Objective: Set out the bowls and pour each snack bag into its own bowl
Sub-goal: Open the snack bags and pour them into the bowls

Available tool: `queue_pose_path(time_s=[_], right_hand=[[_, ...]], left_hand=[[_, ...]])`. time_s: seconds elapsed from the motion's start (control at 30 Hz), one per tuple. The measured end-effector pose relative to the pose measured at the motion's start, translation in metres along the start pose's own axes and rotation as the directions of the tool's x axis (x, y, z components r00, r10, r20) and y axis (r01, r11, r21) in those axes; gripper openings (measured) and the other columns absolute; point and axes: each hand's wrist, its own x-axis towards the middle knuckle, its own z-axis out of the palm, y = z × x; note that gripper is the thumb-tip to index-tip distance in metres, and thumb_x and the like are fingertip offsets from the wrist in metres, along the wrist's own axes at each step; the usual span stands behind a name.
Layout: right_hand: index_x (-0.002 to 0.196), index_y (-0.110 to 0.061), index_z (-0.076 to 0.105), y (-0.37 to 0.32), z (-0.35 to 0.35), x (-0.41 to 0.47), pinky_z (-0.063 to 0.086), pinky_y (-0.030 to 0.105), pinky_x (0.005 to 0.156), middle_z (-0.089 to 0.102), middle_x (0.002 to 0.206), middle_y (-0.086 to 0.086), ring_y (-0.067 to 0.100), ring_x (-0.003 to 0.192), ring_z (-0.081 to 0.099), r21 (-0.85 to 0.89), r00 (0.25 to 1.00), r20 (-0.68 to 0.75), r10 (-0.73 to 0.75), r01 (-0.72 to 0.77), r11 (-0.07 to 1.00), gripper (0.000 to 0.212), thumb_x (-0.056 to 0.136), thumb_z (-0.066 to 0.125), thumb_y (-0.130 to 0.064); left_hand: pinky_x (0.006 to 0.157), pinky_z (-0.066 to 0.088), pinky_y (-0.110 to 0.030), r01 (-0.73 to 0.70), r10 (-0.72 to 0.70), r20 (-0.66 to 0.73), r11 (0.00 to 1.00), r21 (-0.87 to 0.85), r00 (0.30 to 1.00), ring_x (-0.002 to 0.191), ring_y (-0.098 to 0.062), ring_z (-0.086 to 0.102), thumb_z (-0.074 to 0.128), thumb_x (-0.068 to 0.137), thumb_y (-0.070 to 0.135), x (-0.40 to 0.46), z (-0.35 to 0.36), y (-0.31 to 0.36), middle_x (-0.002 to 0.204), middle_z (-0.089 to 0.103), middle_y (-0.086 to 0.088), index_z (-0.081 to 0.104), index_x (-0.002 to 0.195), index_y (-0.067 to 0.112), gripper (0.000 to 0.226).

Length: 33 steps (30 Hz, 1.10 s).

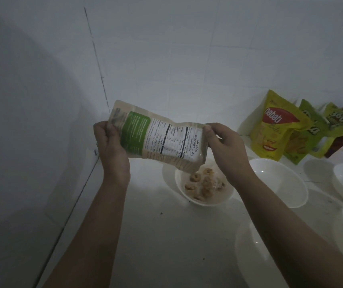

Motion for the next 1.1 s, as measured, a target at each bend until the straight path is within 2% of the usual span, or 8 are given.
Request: queue_pose_path(time_s=[0.17, 0.27, 0.37, 0.53, 0.63, 0.7, 0.83, 1.1], right_hand=[[0.102, -0.019, 0.073, -0.002, -0.017, 0.000, 0.048, 0.009, 0.072, 0.073, 0.094, -0.013, -0.009, 0.082, 0.063, 0.035, 0.997, -0.068, -0.043, 0.046, 0.998, 0.022, 0.102, 0.052, -0.025], [0.101, -0.017, 0.073, 0.000, -0.039, -0.005, 0.048, 0.013, 0.070, 0.073, 0.093, -0.010, -0.007, 0.079, 0.061, 0.067, 0.993, -0.107, -0.045, 0.053, 0.996, 0.022, 0.102, 0.052, -0.023], [0.098, -0.018, 0.072, 0.007, -0.067, -0.010, 0.048, 0.015, 0.070, 0.071, 0.090, -0.011, -0.005, 0.079, 0.061, 0.072, 0.988, -0.151, -0.035, 0.046, 0.996, 0.020, 0.102, 0.053, -0.022], [0.097, -0.020, 0.067, 0.024, -0.122, -0.012, 0.049, 0.030, 0.070, 0.071, 0.088, -0.001, 0.010, 0.079, 0.063, 0.065, 0.982, -0.187, 0.011, 0.001, 0.998, 0.013, 0.100, 0.055, -0.024], [0.086, -0.034, 0.063, 0.037, -0.150, -0.004, 0.054, 0.047, 0.076, 0.072, 0.084, 0.002, 0.021, 0.079, 0.065, 0.038, 0.983, -0.172, 0.066, -0.060, 0.997, 0.011, 0.095, 0.056, -0.034], [0.083, -0.032, 0.062, 0.047, -0.166, 0.000, 0.054, 0.053, 0.080, 0.071, 0.083, 0.008, 0.025, 0.078, 0.064, 0.000, 0.985, -0.135, 0.104, -0.105, 0.994, 0.011, 0.092, 0.055, -0.033], [0.087, -0.019, 0.062, 0.063, -0.180, -0.001, 0.054, 0.049, 0.082, 0.069, 0.084, 0.005, 0.029, 0.085, 0.065, -0.080, 0.981, -0.140, 0.135, -0.147, 0.986, 0.009, 0.094, 0.057, -0.019], [0.096, -0.010, 0.062, 0.081, -0.205, -0.006, 0.054, 0.047, 0.080, 0.071, 0.090, 0.012, 0.033, 0.088, 0.066, -0.147, 0.993, -0.054, 0.101, -0.108, 0.983, 0.011, 0.098, 0.053, -0.016]], left_hand=[[0.057, 0.045, -0.010, 0.018, -0.018, 0.016, 1.000, -0.003, 1.000, 0.064, 0.010, 0.053, 0.033, 0.107, 0.022, -0.018, 0.011, 0.005, 0.087, 0.054, 0.009, 0.043, 0.096, 0.021, 0.015], [0.055, 0.044, -0.010, 0.039, -0.039, 0.043, 0.999, 0.003, 0.998, 0.062, 0.011, 0.054, 0.035, 0.106, 0.022, -0.035, 0.025, 0.011, 0.086, 0.054, 0.010, 0.044, 0.100, 0.020, 0.012], [0.061, 0.048, -0.016, 0.046, -0.049, 0.092, 0.998, 0.039, 0.995, 0.068, 0.008, 0.057, 0.035, 0.106, 0.025, -0.055, 0.043, 0.013, 0.090, 0.058, 0.012, 0.046, 0.095, 0.031, 0.017], [0.069, 0.049, -0.026, -0.002, -0.025, 0.187, 0.990, 0.141, 0.982, 0.081, -0.004, 0.058, 0.032, 0.106, 0.027, -0.087, 0.082, 0.017, 0.097, 0.058, 0.011, 0.043, 0.110, 0.028, 0.012], [0.066, 0.048, -0.022, -0.010, -0.035, 0.259, 0.986, 0.169, 0.965, 0.082, -0.005, 0.058, 0.032, 0.106, 0.026, -0.099, 0.104, 0.021, 0.100, 0.059, 0.005, 0.042, 0.109, 0.028, 0.011], [0.065, 0.047, -0.019, -0.013, -0.044, 0.296, 0.982, 0.187, 0.954, 0.082, -0.005, 0.059, 0.032, 0.106, 0.028, -0.104, 0.116, 0.023, 0.101, 0.060, 0.004, 0.043, 0.107, 0.030, 0.011], [0.070, 0.045, -0.027, -0.057, -0.018, 0.314, 0.972, 0.230, 0.949, 0.084, -0.012, 0.058, 0.035, 0.105, 0.031, -0.109, 0.138, 0.022, 0.100, 0.062, 0.000, 0.046, 0.105, 0.031, 0.012], [0.072, 0.051, -0.042, -0.187, 0.090, 0.339, 0.946, 0.265, 0.936, 0.083, -0.019, 0.059, 0.039, 0.100, 0.034, -0.115, 0.162, 0.024, 0.095, 0.061, -0.001, 0.050, 0.095, 0.039, 0.014]])
